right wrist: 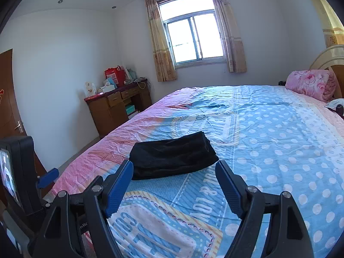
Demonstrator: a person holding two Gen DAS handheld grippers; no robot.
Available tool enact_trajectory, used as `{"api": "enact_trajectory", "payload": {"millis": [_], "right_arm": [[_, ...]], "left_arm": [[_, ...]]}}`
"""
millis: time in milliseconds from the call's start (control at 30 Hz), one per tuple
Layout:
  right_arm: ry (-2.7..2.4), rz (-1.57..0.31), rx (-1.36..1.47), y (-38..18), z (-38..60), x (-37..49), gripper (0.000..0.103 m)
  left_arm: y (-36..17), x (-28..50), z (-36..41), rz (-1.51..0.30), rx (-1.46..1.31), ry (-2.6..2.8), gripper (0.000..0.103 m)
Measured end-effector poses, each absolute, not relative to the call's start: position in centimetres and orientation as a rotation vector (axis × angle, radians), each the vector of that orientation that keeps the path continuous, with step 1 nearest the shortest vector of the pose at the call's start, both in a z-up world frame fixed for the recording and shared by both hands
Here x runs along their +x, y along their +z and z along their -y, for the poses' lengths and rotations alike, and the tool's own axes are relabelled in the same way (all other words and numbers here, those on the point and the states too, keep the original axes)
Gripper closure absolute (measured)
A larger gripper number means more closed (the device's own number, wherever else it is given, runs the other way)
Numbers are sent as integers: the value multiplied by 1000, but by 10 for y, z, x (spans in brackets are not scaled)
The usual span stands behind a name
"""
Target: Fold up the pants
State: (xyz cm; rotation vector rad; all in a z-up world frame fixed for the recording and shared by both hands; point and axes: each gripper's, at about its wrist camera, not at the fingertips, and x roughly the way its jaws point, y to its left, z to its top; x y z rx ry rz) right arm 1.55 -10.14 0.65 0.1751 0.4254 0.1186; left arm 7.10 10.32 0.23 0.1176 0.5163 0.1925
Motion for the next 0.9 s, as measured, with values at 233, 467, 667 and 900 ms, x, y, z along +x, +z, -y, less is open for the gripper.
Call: {"api": "enact_trajectory", "payload": {"millis": [233,467,667,900], "right_arm": [[105,-400,178,9,103,6,23],[107,-393,190,12,106,4,23],[113,-385,187,13,105,2,23],[118,-382,199,12,107,2,23]], "left_arm": [[6,72,-106,-522,85,193,0],[6,69,-99,-519,134,232,0],[10,67,-100,-514,123,225,0],[12,66,-100,-515,119,226,0]]}}
